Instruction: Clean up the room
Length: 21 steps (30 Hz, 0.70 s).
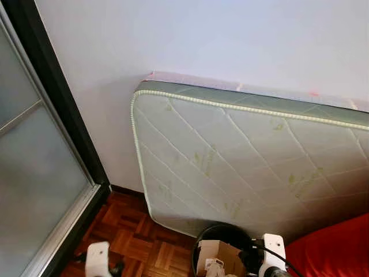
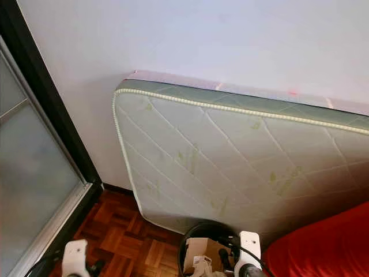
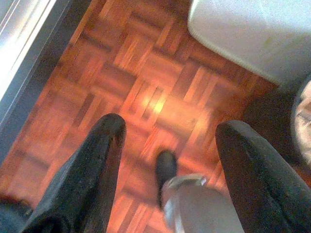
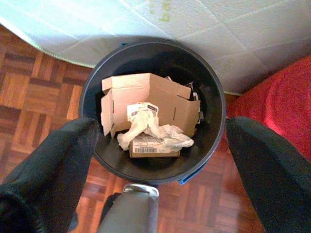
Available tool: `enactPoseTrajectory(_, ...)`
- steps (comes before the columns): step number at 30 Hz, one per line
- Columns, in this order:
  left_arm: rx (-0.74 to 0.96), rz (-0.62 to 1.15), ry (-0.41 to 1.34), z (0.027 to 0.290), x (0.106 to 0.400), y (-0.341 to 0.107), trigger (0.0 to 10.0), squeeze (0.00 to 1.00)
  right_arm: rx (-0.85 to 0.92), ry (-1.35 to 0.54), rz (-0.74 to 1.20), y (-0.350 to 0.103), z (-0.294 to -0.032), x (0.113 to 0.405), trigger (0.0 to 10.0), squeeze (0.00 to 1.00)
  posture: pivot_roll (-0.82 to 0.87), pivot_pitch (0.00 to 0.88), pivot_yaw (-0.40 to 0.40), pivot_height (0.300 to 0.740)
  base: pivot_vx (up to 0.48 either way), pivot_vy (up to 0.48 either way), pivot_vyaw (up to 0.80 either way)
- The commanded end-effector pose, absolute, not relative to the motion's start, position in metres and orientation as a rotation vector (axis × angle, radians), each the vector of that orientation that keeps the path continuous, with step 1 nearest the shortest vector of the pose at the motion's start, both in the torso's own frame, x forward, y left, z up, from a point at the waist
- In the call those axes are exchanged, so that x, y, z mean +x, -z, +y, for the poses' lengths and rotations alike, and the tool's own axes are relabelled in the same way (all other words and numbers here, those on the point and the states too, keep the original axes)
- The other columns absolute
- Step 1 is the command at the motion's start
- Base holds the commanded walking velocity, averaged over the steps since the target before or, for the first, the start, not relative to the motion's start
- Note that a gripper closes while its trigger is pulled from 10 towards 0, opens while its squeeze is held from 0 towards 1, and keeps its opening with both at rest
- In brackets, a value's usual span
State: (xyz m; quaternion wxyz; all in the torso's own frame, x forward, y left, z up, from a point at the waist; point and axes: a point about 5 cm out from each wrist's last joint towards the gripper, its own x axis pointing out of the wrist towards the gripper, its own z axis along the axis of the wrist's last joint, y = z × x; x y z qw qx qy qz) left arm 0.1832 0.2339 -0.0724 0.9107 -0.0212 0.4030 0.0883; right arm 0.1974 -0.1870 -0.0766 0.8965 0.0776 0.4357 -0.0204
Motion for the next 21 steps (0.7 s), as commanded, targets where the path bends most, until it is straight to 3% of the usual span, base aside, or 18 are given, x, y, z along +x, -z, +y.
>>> enactPoseTrajectory(1, -0.034, 0.871, -0.176, 0.239, 0.174, 0.076, 10.0, 0.00, 0.141, 0.032, 0.918, 0.077, -0.188, 0.196, 10.0, 0.00, 0.06, 0.000, -0.036, 0.740, 0.000, 0.000, 0.00)
enactPoseTrajectory(8, -0.017, 0.905, -0.174, 0.249, 0.161, 0.079, 10.0, 0.00, 0.140, 0.011, 0.922, 0.080, -0.182, 0.193, 10.0, 0.00, 0.05, 0.000, -0.033, 0.740, 0.000, 0.000, 0.00)
enactPoseTrajectory(21, 0.001, 0.902, -0.141, 0.243, 0.166, 0.078, 10.0, 0.00, 0.121, -0.010, 0.937, 0.081, -0.179, 0.191, 10.0, 0.00, 0.05, 0.000, -0.028, 0.740, 0.000, 0.000, 0.00)
